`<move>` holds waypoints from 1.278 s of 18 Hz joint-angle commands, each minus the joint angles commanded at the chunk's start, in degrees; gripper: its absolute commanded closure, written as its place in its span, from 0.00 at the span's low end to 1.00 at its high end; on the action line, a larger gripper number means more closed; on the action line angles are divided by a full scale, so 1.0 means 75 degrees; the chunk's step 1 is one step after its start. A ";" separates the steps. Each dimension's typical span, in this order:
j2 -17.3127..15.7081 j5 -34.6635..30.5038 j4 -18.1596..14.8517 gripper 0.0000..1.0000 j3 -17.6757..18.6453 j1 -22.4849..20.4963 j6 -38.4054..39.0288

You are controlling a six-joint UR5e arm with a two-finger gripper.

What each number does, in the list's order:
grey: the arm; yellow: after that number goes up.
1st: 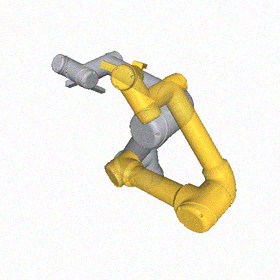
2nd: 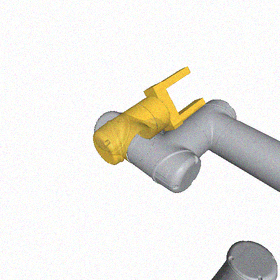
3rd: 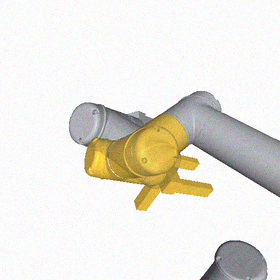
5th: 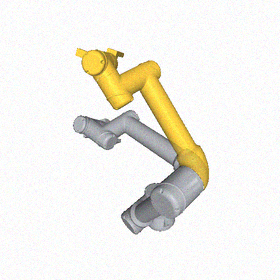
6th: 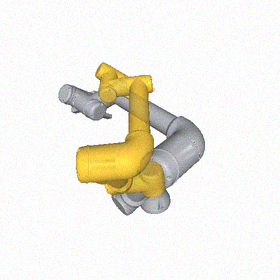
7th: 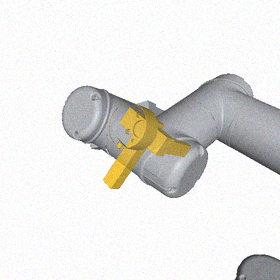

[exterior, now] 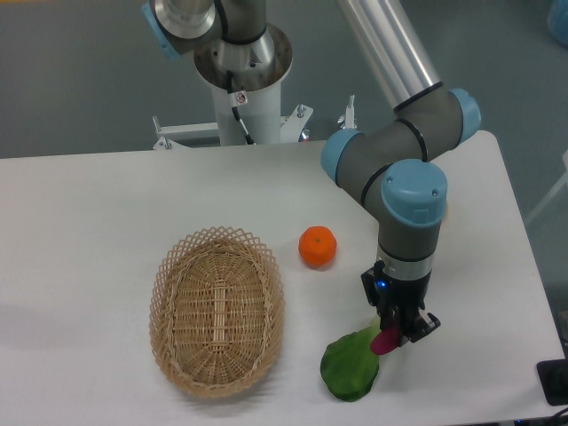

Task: Place the sweet potato on the table
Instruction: 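Carry the purple sweet potato in the gripper away from the bok choy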

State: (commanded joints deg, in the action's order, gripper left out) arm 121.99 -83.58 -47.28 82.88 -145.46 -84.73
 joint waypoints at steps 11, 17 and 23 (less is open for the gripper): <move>-0.0036 0.0422 0.0035 0.69 0.0515 -0.1452 -0.2482; 0.0456 0.0410 0.0129 0.69 0.0574 -0.1746 -0.2953; 0.0621 0.0410 0.0164 0.68 0.0609 -0.1734 -0.2906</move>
State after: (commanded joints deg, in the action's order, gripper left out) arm 126.65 -80.51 -46.05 87.45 -158.47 -106.53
